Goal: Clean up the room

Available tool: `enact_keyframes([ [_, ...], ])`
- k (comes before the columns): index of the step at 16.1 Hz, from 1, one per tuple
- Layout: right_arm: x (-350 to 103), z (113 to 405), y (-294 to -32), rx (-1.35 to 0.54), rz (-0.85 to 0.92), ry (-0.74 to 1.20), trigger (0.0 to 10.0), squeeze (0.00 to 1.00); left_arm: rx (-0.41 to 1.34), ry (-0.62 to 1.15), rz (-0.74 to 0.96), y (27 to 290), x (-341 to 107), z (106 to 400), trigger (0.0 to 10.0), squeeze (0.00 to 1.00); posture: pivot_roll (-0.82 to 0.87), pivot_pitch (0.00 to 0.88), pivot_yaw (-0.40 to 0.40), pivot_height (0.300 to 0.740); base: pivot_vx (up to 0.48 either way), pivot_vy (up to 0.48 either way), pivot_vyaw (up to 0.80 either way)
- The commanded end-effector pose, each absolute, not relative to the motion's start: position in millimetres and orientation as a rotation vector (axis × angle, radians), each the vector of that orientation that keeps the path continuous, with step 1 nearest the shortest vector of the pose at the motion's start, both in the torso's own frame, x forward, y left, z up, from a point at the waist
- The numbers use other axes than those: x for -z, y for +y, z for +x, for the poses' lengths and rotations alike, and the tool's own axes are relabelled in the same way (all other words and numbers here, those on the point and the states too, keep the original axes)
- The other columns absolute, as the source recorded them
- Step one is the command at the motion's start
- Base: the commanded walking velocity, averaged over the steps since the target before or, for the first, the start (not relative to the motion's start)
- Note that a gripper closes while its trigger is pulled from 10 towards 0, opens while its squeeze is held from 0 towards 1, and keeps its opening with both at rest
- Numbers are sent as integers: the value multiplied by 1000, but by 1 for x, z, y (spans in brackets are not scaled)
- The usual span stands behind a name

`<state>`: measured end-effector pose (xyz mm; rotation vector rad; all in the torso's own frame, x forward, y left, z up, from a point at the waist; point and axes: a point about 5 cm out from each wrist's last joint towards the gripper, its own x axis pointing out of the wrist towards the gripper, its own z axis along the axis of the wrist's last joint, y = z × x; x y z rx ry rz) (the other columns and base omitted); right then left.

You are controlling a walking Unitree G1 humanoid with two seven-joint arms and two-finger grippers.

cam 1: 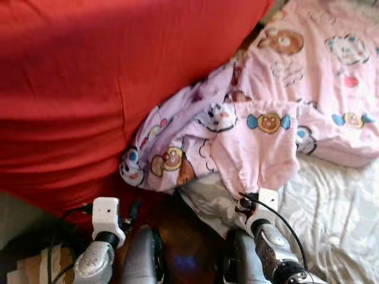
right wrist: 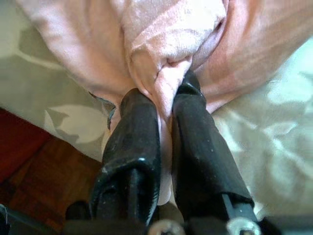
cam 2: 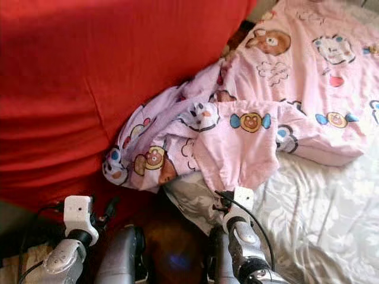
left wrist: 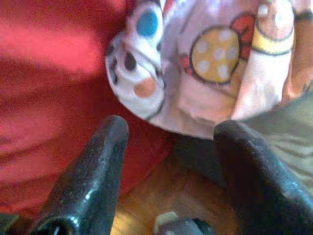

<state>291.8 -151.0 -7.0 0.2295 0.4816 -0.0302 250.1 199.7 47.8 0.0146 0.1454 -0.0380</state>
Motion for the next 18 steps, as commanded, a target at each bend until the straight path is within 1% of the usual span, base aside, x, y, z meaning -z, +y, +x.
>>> enact_keyframes([
  [1,14,283,-156,45,214,496,0,0,28,191,20,205,-36,245,10000,0,98,120,-11,611,0,0,0],
  [3,15,278,-166,84,235,447,0,0,24,206,22,206,-30,246,10000,0,90,89,-3,611,0,0,0],
  [5,15,274,-172,84,204,422,0,0,-1,243,25,211,-19,245,10000,0,61,74,3,611,0,0,0],
  [6,13,272,-175,87,205,376,10000,0,-17,284,26,214,-8,243,10000,0,40,65,4,611,0,0,0],
  [7,10,271,-179,101,206,331,10000,0,-22,309,26,215,-2,242,10000,0,35,58,5,611,0,0,0],
  [8,9,269,-181,108,207,312,10000,0,-23,331,22,214,4,242,10000,0,31,39,8,621,0,0,0],
  [10,12,267,-183,126,207,334,10000,0,-33,356,12,215,10,239,10000,0,33,25,6,641,0,0,0],
  [13,14,267,-176,118,210,341,10000,0,-76,461,9,221,30,227,10000,0,33,0,-5,671,0,0,0],
  [16,9,273,-174,105,203,321,10000,0,-112,548,14,226,45,212,10000,0,27,0,-13,706,0,0,0],
  [18,7,275,-173,97,198,313,10000,0,-113,560,15,226,47,210,10000,0,27,0,-15,726,0,0,0],
])
